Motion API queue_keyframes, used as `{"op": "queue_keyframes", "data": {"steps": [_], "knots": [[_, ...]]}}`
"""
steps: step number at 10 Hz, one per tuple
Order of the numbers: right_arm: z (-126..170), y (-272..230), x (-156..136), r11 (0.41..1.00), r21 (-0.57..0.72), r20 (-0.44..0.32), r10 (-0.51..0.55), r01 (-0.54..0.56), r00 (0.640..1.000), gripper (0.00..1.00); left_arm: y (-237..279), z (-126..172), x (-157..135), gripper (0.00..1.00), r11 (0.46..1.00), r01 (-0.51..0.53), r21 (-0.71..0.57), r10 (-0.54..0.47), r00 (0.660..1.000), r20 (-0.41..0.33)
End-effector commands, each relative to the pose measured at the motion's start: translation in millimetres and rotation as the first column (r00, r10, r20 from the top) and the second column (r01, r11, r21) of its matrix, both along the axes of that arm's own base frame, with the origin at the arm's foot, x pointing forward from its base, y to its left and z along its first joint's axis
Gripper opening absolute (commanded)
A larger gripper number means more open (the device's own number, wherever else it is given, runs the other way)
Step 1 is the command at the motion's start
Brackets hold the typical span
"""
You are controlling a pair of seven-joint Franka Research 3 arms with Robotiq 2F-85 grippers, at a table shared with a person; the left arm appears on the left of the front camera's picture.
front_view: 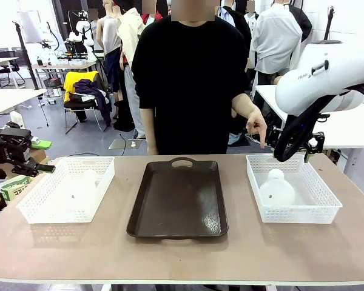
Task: Prepare the laboratory tools.
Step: Pick up the Big flask that the person points to.
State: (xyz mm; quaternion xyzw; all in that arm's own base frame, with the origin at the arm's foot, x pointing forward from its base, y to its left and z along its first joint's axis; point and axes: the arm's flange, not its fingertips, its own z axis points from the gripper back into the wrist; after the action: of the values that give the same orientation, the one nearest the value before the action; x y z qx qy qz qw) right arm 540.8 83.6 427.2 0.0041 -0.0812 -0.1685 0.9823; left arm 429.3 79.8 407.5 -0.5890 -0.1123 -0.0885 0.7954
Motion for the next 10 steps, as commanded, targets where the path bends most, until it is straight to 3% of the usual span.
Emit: {"op": "queue_keyframes", "data": {"steps": [1, 4, 7, 10], "knots": [[-7, 23, 7, 0.99, -0.072, -0.036, -0.122, 0.119, 0.992, 1.0, 2, 1, -2, 1.0, 1.0, 0.008, 0.009, -0.008, 1.0, 0.002], [-31, 23, 32, 0.993, -0.055, -0.067, -0.104, 0.1, 0.992, 1.0, 2, 1, -2, 1.0, 1.0, 0.008, 0.009, -0.008, 1.0, 0.002], [-58, 29, 50, 0.995, -0.041, 0.004, -0.095, 0.095, 0.996, 1.0, 2, 1, -2, 1.0, 1.0, 0.008, 0.009, -0.008, 1.0, 0.002], [-76, 36, 60, 0.991, -0.047, 0.009, -0.122, 0.123, 0.992, 1.0, 2, 1, -2, 1.0, 1.0, 0.008, 0.009, -0.008, 1.0, 0.002]]}}
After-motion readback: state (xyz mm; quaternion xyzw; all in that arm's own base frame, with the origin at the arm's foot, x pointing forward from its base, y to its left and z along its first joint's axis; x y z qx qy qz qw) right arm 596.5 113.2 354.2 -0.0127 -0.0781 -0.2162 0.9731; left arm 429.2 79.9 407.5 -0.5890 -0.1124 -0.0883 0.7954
